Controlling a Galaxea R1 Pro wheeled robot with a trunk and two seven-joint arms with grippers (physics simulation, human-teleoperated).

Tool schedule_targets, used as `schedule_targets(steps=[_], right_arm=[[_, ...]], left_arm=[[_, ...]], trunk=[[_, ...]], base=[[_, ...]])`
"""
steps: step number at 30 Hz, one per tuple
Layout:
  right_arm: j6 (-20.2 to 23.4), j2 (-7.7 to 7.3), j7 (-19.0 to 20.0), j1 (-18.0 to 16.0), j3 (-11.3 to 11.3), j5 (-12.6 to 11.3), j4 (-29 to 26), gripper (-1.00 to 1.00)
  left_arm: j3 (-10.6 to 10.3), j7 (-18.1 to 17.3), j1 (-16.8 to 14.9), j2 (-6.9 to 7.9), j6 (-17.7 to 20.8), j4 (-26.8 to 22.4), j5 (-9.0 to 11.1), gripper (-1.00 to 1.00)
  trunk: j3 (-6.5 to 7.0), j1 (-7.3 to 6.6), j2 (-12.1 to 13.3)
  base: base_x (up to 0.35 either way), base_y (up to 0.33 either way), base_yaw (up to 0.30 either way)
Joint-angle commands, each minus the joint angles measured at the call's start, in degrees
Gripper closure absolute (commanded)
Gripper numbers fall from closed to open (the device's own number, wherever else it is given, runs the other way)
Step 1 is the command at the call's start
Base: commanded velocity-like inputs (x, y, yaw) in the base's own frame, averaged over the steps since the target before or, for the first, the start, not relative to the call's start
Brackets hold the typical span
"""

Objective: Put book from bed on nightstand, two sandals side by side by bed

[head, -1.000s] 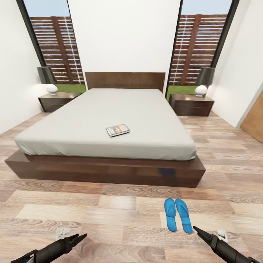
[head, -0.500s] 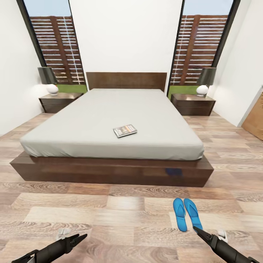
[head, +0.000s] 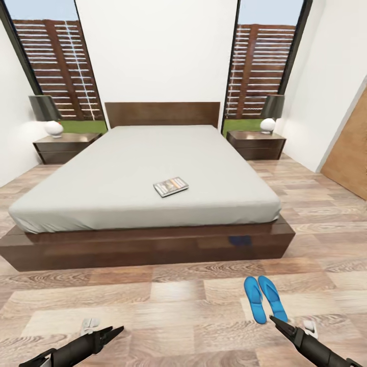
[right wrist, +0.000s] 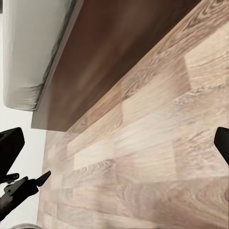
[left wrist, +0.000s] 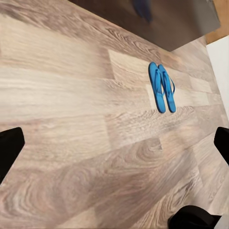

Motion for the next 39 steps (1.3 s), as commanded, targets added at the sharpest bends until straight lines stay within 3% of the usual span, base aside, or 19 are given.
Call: schedule_targets(steps=[1, 39], right_arm=[[0.6, -0.03, 0.29, -0.1, -0.43, 0.17, 0.22, -1.0], [0.52, 0.21, 0.28, -0.1, -0.3, 0.22, 0.2, -1.0]], left_arm=[[0.44, -0.1, -0.03, -0.01, -0.41, 0.05, -0.44, -1.0], [0.43, -0.1, -0.03, -0.26, -0.41, 0.05, -0.47, -1.0]], trunk=[[-0.05, 0.0, -0.02], [-0.03, 0.0, -0.02]], base=[[0.122, 0.223, -0.065], [0.15, 0.143, -0.007]])
